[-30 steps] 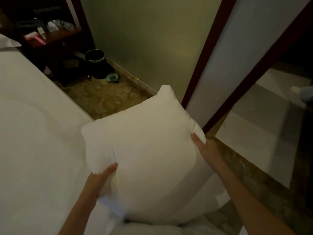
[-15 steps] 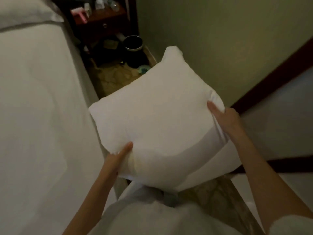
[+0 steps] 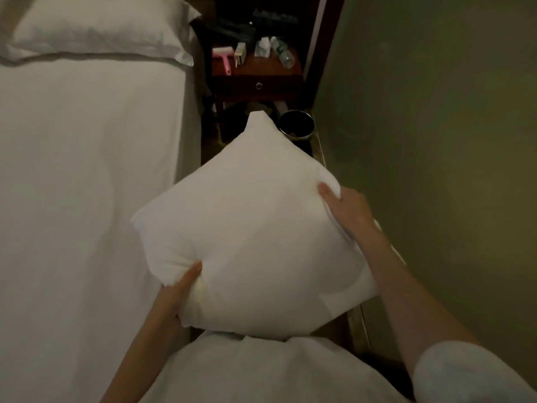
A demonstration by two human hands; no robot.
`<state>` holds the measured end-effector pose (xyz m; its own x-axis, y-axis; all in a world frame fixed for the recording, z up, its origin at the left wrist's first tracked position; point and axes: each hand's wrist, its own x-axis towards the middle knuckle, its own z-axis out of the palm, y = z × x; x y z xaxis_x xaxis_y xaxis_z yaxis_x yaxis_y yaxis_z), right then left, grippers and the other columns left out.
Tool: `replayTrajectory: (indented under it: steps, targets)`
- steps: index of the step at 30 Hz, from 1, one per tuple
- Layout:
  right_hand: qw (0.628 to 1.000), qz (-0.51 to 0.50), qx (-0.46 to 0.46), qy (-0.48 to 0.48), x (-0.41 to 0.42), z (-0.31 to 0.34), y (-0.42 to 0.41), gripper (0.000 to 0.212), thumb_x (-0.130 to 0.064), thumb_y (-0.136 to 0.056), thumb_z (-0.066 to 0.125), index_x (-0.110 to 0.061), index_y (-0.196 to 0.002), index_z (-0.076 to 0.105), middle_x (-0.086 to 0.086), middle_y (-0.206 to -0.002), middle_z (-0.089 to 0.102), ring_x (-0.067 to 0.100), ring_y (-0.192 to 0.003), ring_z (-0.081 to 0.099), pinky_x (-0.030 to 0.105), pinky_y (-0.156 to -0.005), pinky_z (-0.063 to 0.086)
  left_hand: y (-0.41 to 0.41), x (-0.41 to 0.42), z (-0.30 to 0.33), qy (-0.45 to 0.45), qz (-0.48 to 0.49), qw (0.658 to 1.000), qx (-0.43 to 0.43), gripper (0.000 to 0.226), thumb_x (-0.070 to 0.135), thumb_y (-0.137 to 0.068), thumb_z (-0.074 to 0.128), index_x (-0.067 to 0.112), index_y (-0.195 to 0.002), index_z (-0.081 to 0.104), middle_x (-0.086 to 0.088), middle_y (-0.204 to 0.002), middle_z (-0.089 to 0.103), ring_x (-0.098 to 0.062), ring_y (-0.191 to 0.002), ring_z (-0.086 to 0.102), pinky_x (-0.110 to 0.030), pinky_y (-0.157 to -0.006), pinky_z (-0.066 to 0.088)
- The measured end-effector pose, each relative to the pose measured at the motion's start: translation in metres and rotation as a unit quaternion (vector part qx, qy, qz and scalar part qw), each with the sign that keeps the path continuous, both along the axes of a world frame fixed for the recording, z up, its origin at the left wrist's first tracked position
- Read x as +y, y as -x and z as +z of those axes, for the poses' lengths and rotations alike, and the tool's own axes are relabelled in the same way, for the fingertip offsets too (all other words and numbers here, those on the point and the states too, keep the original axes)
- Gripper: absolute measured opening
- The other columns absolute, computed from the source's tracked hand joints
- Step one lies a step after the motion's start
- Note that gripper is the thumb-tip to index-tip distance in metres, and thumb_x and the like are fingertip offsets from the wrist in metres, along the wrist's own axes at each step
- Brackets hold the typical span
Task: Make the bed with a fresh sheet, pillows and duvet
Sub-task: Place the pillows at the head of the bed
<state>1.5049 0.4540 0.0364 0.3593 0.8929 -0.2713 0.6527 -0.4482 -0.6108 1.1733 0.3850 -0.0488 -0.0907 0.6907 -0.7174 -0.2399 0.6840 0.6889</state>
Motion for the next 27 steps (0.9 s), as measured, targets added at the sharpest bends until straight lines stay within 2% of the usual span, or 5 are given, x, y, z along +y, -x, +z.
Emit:
replayTrajectory:
  steps: [5,9,14,23,27]
  targets:
    - [0.997,0.005,0.072,0.017,0.117,-0.002,-0.010,0.066,-0.060,-0.092,0.045,-0.004,-0.122,0.062,0.019,-0.117,0.063,0.035,-0.108,0.059,0.036,-0.092,0.045,-0.009,0.098,0.014,-0.001,0.028,1.000,0.002,0.066,0.038,-0.080,0.070,0.016,-0.138,0.047,-0.004,-0.125,0.059,-0.025,-0.105,0.056,-0.038,-0.082,0.047]
    - [0.994,0.025,0.108,0.004,0.214,-0.007,-0.006,0.067,-0.065,-0.088,0.048,-0.008,-0.119,0.065,0.012,-0.111,0.067,0.031,-0.103,0.061,0.043,-0.095,0.048,-0.003,0.181,0.017,-0.008,0.045,0.999,0.020,0.076,0.047,-0.069,0.076,0.020,-0.135,0.048,0.000,-0.121,0.061,-0.023,-0.100,0.059,-0.035,-0.071,0.050]
    - [0.993,0.070,0.089,0.021,0.333,-0.033,-0.008,0.076,-0.075,-0.084,0.039,-0.013,-0.121,0.063,0.009,-0.112,0.066,0.031,-0.102,0.060,0.044,-0.092,0.048,-0.016,0.276,0.001,0.000,0.092,0.994,0.063,0.108,0.062,-0.053,0.082,0.021,-0.144,0.040,-0.006,-0.141,0.050,-0.031,-0.124,0.049,-0.049,-0.101,0.043]
    - [0.980,0.191,0.045,-0.024,0.603,0.003,0.010,0.066,-0.072,-0.087,0.039,-0.014,-0.095,0.069,0.004,-0.087,0.068,0.026,-0.082,0.063,0.039,-0.076,0.052,-0.023,0.475,0.041,-0.011,0.148,0.987,0.062,0.131,0.074,-0.030,0.081,0.024,-0.144,0.040,0.000,-0.139,0.052,-0.026,-0.121,0.052,-0.047,-0.097,0.046]
    - [0.972,0.220,0.054,-0.068,0.696,0.017,0.039,0.052,-0.060,-0.093,0.043,-0.015,-0.078,0.064,0.006,-0.079,0.067,0.026,-0.074,0.061,0.034,-0.064,0.044,-0.017,0.548,0.066,-0.051,0.188,0.980,0.050,0.118,0.068,-0.037,0.080,0.025,-0.141,0.044,0.005,-0.132,0.057,-0.021,-0.118,0.055,-0.044,-0.099,0.046]
